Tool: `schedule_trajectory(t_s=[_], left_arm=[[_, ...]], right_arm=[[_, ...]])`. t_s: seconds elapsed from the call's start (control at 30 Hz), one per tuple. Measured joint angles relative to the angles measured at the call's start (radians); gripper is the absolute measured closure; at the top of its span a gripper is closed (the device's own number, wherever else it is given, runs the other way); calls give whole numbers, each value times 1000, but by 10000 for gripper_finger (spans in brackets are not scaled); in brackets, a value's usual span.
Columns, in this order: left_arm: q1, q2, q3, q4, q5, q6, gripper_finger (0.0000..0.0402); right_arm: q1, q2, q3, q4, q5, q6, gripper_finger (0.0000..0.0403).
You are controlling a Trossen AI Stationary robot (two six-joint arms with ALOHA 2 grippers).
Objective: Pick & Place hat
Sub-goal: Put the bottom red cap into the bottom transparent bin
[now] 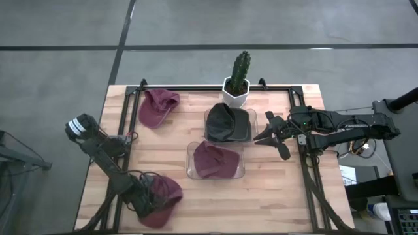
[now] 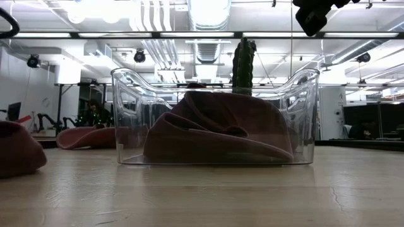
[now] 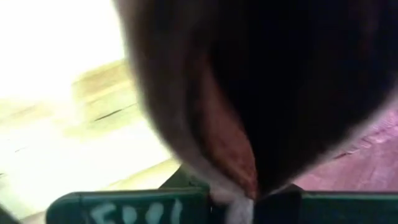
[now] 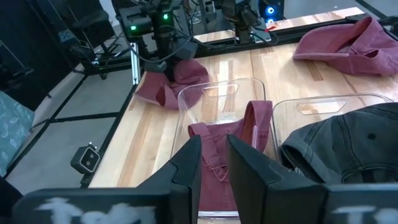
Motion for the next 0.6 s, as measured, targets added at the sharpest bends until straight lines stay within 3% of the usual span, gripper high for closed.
schedule_trajectory(t_s=[0.2,0.37,0.5,0.6], left_arm=[[0,-18,44,-30,-29,-2,380],[-3,-44,168,-130,-110,-1,381],[-4,-48,313,-239,-284,22,381],[-2,-43,424,-289,-548,78,381]], right_arm=[[0,0,0,0,0,3,339],[0,0,0,0,0,4,338],[0,1,0,7,-1,58,339],[0,9,-1,43,-3,130,335]])
